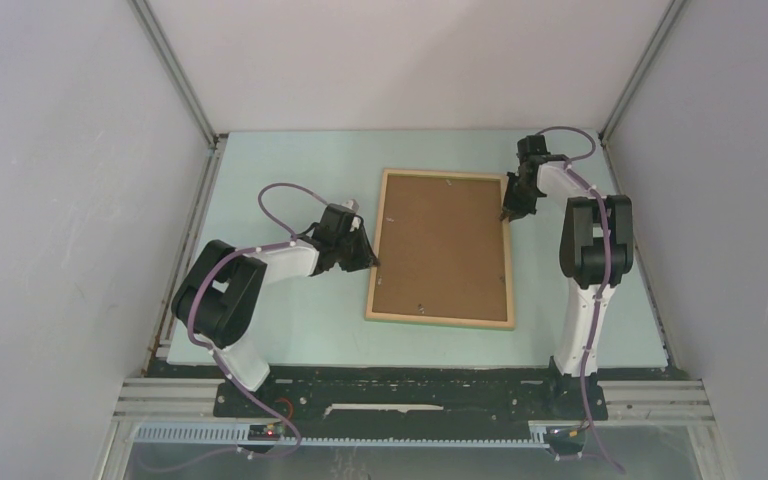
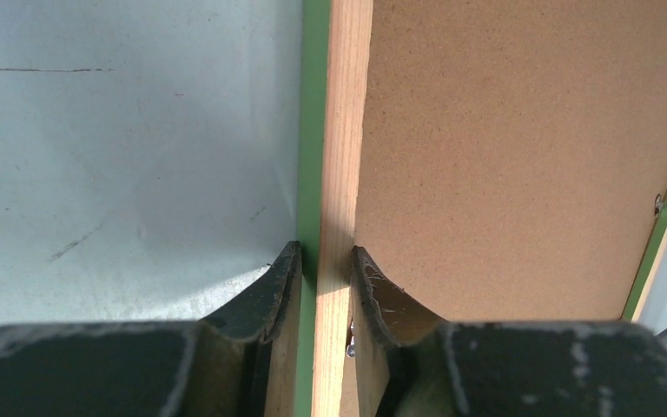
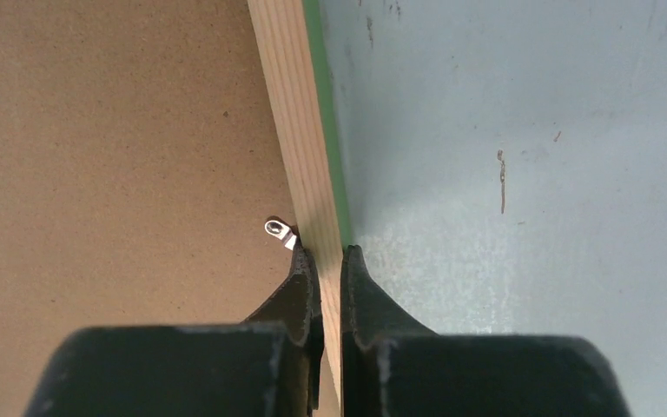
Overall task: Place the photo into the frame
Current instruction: Install the photo frame at the center of the board.
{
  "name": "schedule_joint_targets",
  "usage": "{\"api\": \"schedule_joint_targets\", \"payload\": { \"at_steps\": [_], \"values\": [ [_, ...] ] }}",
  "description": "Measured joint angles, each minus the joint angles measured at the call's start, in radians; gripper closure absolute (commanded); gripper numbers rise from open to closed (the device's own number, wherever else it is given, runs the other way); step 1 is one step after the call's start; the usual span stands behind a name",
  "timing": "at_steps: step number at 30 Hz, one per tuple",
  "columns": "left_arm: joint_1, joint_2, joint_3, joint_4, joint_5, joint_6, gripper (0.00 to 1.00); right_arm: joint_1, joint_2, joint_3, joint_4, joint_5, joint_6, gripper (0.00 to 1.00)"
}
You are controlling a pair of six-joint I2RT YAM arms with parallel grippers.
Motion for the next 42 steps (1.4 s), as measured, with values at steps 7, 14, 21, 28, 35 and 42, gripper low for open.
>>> {"api": "schedule_joint_targets", "payload": {
  "at_steps": [7,14,21,28,35,42],
  "values": [
    [0.003,0.0,0.0,0.0,0.0,0.0,0.75,-0.007,0.0,0.0,0.001,-0.02,-0.013,0.71],
    [0.006,0.0,0.0,-0.001,0.0,0.0,0.76,-0.013,-0.027,-0.056,0.033,-0.062,0.033,0.44],
    [0.006,0.0,0.0,-0.002,0.0,0.0,0.76,-0.008,-0.184,-0.241,0.053,-0.11,0.068,0.39],
    [0.006,0.0,0.0,-0.002,0.002,0.0,0.78,0.162,-0.447,-0.495,0.052,-0.038,0.085,0.24],
    [0.006,0.0,0.0,0.0,0.005,-0.001,0.79,0.466,-0.699,-0.55,0.035,0.003,0.103,0.24],
    [0.006,0.0,0.0,0.0,0.009,-0.001,0.79,0.607,-0.602,-0.605,0.131,-0.135,0.15,0.43]
  ]
}}
